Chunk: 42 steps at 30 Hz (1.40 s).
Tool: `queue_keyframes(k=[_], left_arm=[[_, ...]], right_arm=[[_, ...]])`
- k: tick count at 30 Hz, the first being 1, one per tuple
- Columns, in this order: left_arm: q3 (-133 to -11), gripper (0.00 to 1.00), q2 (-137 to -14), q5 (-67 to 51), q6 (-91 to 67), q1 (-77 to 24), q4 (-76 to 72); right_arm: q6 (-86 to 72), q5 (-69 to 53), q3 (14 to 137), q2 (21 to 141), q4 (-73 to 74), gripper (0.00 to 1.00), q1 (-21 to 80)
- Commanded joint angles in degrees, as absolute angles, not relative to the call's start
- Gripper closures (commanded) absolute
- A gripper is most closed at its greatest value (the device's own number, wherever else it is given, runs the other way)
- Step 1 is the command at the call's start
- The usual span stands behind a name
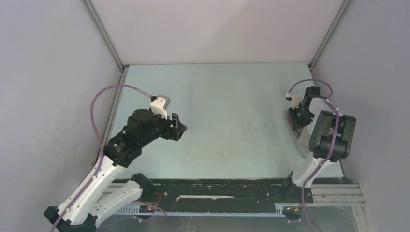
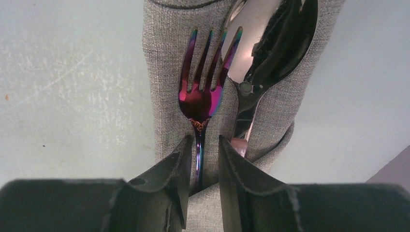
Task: Fold the napkin into a case and place the utensils inside
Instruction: Insert the fork into the folded napkin, then reset both arms
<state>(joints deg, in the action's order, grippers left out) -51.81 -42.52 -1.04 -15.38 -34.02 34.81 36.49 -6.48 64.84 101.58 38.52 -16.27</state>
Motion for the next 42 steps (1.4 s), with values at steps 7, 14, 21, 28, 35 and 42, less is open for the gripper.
queue_keyframes(k=[7, 14, 21, 28, 35, 42], left_arm=[[-50.98, 0.23, -40.59, -0.43, -13.97, -35.86, 32.98], [-51.23, 0.23, -41.25, -0.41, -13.97, -35.92, 33.18], [-51.33, 0.23, -42.04, -1.31, -14.35, -32.93, 33.49], [-52.31, 0.21, -40.09, -3.44, -14.85, -28.48, 31.74], [-66.57, 0.15, -35.32, 1.43, -20.58, -28.47, 35.5], [-84.29, 0.03, -33.6, 5.27, -24.31, -28.48, 40.08]], right_arm=[[31.06, -8.39, 65.47, 91.84, 40.43, 0.6, -13.26], [25.11, -8.66, 65.94, 84.22, 42.42, 0.55, -10.45], [16.81, -8.76, 66.1, 70.07, 47.68, 0.11, -1.02], [2.47, -4.2, 68.36, 51.12, 46.0, 0.0, 16.66], [-22.21, 4.23, 77.42, 37.87, 46.99, 0.0, 24.35], [-24.25, -4.48, 89.5, 29.99, 54.8, 0.0, 24.1]])
